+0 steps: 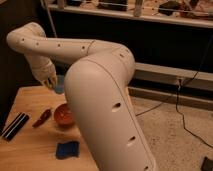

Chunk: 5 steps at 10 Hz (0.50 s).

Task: Pick up the ceramic cup

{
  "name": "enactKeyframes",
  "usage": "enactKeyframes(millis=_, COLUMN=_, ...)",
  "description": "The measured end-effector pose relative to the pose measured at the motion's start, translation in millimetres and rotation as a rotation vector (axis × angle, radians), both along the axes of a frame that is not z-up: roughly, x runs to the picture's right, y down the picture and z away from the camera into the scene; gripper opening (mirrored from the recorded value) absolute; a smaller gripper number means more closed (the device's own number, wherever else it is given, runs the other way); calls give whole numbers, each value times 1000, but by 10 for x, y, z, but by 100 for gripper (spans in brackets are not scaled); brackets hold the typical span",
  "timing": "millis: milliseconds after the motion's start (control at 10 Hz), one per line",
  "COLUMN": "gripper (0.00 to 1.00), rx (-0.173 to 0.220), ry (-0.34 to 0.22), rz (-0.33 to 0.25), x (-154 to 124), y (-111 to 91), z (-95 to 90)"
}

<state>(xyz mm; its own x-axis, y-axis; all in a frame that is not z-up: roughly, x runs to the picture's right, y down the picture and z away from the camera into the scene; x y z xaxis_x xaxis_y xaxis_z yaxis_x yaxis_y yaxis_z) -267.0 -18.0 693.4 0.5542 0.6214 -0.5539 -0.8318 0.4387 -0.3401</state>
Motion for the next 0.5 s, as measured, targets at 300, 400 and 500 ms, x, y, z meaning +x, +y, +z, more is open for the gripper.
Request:
enactKeyframes(millis=300, gripper=0, rx=-7, ry=24, rz=52, x=-5, y=32, z=-58)
enactKeyframes(millis=400, gripper=0, rx=-7, ry=32, rz=78, x=5, y=42, z=-48)
enactKeyframes(millis=500, gripper=0, rx=-7, ry=36, rz=90, x=16, y=51, z=-38)
